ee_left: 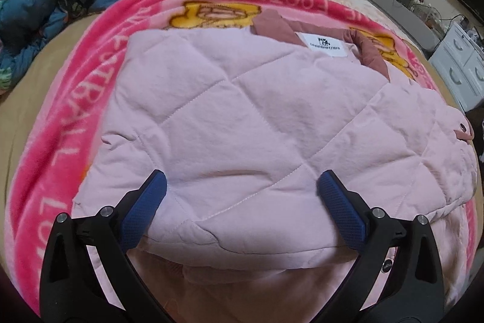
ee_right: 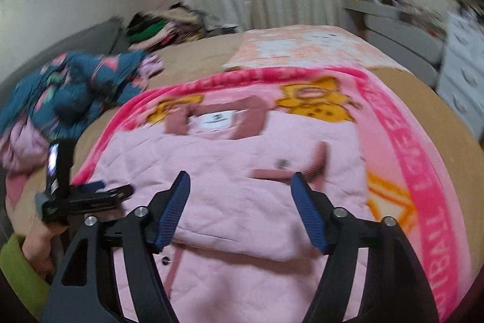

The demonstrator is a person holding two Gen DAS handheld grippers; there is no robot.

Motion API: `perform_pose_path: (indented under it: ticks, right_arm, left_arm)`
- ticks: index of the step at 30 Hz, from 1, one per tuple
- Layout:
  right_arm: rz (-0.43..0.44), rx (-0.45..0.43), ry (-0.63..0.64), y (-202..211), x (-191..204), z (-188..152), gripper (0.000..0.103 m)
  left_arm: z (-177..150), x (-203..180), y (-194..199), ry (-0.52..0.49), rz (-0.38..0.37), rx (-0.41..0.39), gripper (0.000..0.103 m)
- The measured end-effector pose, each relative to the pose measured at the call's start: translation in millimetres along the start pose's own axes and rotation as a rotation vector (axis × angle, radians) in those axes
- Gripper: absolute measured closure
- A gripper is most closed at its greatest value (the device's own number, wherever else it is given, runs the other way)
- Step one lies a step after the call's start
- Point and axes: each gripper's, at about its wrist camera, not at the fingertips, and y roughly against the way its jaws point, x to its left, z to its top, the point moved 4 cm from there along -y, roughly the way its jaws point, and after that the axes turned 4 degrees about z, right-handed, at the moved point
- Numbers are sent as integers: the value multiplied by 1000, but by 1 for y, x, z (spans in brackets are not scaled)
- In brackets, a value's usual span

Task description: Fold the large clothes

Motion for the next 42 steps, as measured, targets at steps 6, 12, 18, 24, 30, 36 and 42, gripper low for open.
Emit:
perform_pose_path:
  ticks: [6,12,18,24,30,36,42]
  right_arm:
    - [7,87,107,-35,40,7,27]
    - [-35,178,139,-78,39,5,25]
    - [-96,295,103,-117,14,-15,25]
    - [-125,312,102,-134,9,-28,24]
    - [-133,298,94,-140,6,-33,22]
    - [-135,277,80,-135,6,-35,22]
    - [-122,262,50,-127,5,-38,22]
  left_arm:
    - [-3,1,-8,-19,-16,14,8]
    - [-3,1,-9,-15,-20,14,8]
    - [-2,2,-11,-13,-22,7,8]
    - [-1,2,-11,-14,-15,-2,8]
    - [-3,-1,-3,-16,3,-1,9]
    - [-6,6,24,38,-42,-24,9]
    - [-10,11,45,55,-43,-45,9]
